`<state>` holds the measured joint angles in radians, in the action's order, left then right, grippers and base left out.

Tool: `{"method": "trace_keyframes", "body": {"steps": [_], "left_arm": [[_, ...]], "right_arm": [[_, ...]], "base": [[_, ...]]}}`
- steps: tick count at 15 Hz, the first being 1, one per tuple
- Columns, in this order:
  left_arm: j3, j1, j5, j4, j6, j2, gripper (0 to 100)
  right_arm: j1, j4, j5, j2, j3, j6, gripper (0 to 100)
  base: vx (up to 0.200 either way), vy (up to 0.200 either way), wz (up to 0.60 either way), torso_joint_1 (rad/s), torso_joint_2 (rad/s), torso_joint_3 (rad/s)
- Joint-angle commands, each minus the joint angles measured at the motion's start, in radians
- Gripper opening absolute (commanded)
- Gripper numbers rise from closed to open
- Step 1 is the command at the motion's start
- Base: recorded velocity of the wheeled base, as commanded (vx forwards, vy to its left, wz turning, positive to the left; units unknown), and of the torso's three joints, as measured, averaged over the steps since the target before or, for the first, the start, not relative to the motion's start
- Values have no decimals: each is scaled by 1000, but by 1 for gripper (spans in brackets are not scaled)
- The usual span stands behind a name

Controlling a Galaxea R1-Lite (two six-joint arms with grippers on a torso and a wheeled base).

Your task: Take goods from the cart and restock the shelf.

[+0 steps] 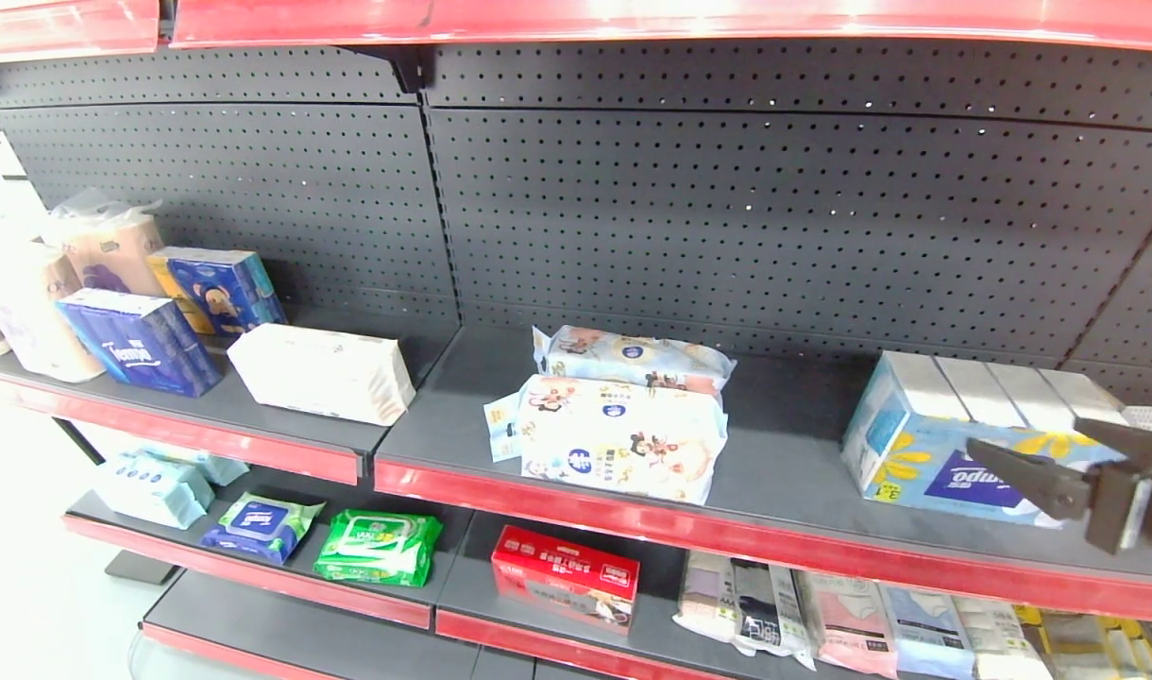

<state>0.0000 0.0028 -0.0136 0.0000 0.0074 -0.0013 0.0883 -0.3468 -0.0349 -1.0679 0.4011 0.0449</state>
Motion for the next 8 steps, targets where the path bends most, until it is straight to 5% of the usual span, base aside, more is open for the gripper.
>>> {"method": "trace_keyframes", "body": {"steps": [1,8], "left_arm": [[0,0,0,0,0,1,100],[0,0,0,0,0,1,100]], "right_arm": [[-91,12,63,189,-123,15,100],[-183,100,86,635,-354,29,100]], "base": [[0,0,0,0,0,0],[0,0,0,0,0,0]]}}
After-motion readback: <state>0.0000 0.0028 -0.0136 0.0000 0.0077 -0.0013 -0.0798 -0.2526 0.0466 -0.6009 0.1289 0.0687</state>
